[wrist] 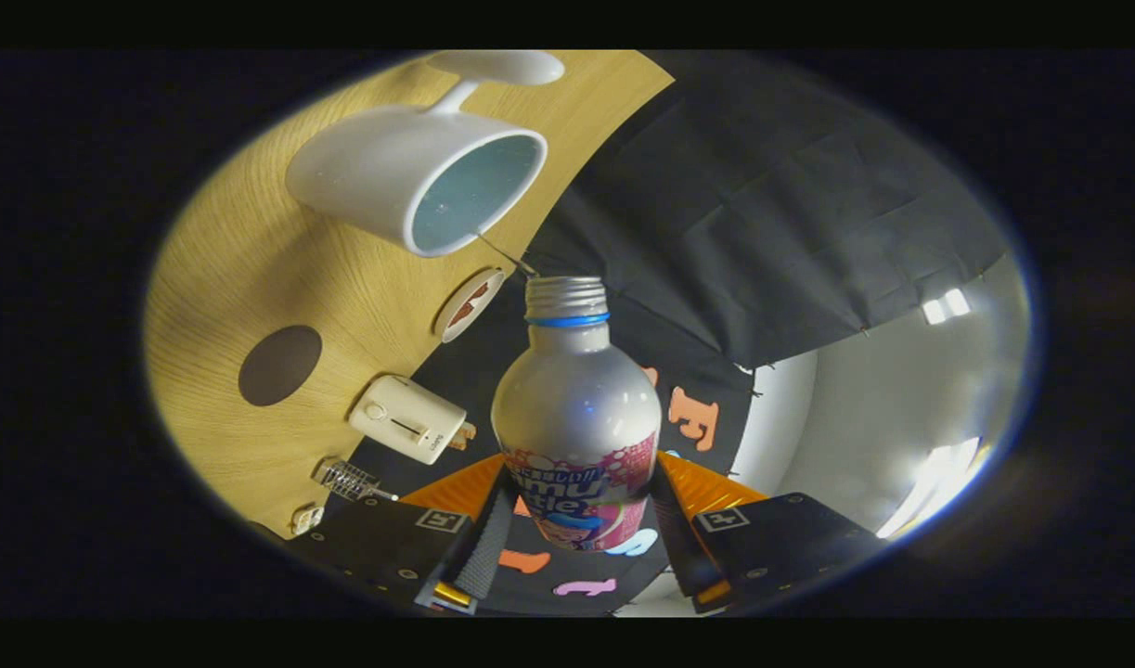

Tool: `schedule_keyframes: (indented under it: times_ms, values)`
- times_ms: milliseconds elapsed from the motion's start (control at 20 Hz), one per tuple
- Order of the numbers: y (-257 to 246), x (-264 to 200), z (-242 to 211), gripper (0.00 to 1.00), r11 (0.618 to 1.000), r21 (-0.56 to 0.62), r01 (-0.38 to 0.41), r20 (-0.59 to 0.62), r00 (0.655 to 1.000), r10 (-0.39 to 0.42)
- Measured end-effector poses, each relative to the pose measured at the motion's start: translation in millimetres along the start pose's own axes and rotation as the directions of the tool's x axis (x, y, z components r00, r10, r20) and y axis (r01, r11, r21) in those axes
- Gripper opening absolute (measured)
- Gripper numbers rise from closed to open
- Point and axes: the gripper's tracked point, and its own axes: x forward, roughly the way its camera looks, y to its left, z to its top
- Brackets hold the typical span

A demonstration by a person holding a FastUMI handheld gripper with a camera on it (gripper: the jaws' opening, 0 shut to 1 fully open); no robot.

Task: Take the bottle from table, then pour the juice into the cup, finally place the bottle on the coaster

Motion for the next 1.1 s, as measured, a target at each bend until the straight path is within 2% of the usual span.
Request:
schedule_keyframes:
  times_ms: [1100]
  values:
    - [-35, 22, 19, 0.74, 0.990, -0.132, 0.058, 0.114, 0.993, -0.043]
